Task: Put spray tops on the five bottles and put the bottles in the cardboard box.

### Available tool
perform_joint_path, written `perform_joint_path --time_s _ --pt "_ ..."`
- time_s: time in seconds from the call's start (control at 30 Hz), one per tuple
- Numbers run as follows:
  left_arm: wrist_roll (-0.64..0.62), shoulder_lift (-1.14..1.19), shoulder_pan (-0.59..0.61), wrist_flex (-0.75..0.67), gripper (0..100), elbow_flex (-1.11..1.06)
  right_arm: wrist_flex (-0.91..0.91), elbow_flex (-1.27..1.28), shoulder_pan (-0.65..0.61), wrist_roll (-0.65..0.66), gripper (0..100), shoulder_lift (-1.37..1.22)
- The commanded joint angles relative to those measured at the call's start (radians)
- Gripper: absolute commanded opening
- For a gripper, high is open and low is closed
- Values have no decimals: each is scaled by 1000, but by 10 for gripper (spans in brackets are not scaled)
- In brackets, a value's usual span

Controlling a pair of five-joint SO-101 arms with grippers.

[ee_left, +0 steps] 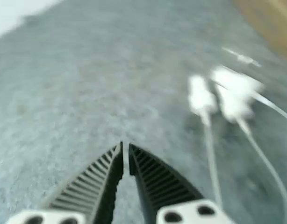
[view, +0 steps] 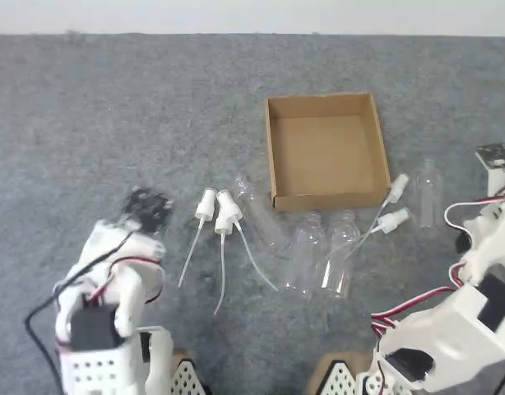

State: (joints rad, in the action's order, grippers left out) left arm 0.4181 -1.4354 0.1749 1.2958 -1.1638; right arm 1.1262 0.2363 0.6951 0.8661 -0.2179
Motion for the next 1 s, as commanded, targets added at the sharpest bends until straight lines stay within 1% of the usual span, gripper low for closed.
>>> perform_joint_path --time_s 0.0,0.1,0.2,0.33,0.4,0.47,0.63,0.83,0.97 --pt "-64 354 -170 23 13 240 -10 12 50 -15 6 5" --pt "-172 589 -219 -66 19 329 -12 12 58 -15 6 5" --pt "-241 824 -227 -181 81 398 -13 25 56 -15 6 5" --pt "-265 1114 -221 -324 171 484 -13 26 56 -9 6 5" --pt "-267 1241 -218 -365 175 524 -12 26 56 -9 6 5" --pt "-267 1346 -218 -376 167 567 -12 28 56 -9 6 5" --pt "-267 1485 -216 -384 166 641 -12 28 53 -8 6 5" --pt "-269 1564 -189 -457 166 654 -5 28 53 -8 6 5" --pt "-269 1593 -190 -466 160 679 -4 28 53 -8 6 5"
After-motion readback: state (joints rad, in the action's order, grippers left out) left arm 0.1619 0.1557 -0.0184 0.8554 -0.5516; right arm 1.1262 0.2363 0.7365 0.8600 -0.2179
